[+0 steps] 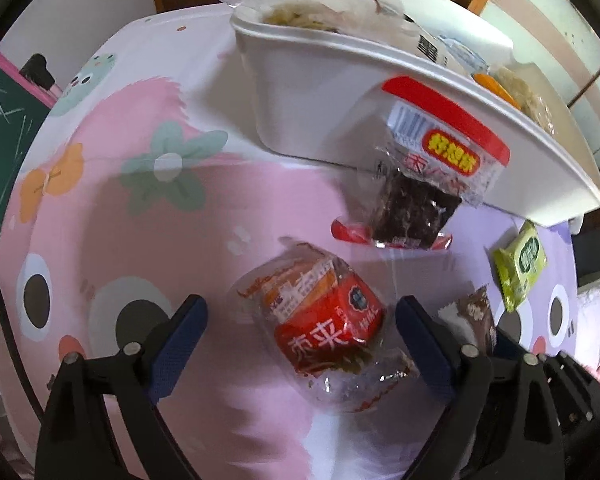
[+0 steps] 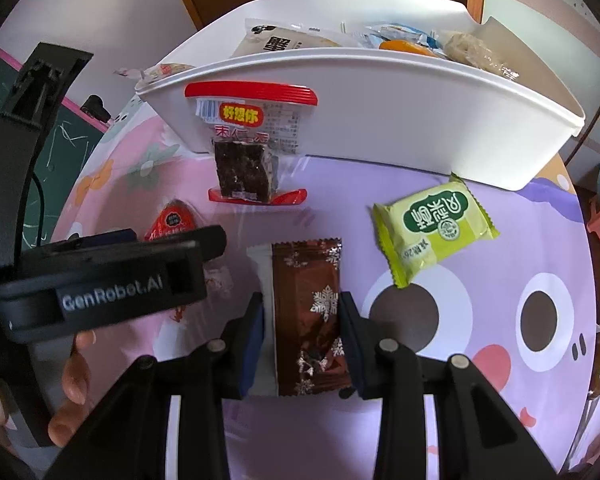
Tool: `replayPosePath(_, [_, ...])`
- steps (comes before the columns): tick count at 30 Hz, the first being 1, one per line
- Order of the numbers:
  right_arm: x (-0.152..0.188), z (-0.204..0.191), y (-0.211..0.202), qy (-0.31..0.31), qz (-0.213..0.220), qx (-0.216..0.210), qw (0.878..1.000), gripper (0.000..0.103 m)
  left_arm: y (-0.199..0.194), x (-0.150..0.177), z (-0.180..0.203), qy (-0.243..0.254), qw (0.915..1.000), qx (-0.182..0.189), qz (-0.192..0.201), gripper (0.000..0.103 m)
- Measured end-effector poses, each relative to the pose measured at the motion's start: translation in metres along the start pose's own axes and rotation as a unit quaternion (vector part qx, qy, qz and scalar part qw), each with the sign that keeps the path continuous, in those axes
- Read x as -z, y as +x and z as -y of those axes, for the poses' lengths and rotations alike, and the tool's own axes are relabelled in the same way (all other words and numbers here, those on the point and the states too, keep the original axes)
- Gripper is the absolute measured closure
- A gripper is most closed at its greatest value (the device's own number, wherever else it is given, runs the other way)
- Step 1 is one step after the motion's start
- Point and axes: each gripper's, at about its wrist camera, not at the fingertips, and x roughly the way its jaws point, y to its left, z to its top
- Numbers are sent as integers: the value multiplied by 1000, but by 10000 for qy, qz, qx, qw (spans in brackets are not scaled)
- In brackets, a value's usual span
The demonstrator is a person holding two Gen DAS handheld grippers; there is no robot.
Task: Organize snacks
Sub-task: 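Grasp the red date packet with left tool while right tool grasps brown wrapped candy, then lift both snacks and carry them over the white bin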
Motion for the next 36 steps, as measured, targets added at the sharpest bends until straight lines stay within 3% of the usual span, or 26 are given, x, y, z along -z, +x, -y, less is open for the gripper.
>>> replayPosePath(1, [0, 0, 0, 15, 4, -11, 10000, 67, -1, 2, 0, 56, 10000, -55, 46, 17])
replayPosePath(3, [1, 1, -2, 39, 27, -25, 10000, 67, -5, 7, 2, 133, 9997, -163, 127, 32])
replayPosePath(7, [2, 2, -3, 42, 59, -7, 10000, 67, -10, 14, -5, 63, 9997, -105, 222, 36])
replayPosePath(11, [4, 2, -3, 34, 83, 4, 10000, 67, -15, 19, -15, -69, 9996, 22, 274, 47])
replayPosePath(17, [5, -2, -3, 30, 81, 35, 10000, 68, -25, 24, -26, -61, 9994, 45, 326, 49])
replayPosePath(23, [8, -4, -23, 93, 279, -6, 9996, 68, -65, 32, -10, 203, 9970, 58, 749, 49])
replayPosePath(36, [-5, 4, -159, 159, 1696, 31, 9854, 69, -183, 33, 2, 523, 9829, 145, 1761, 48])
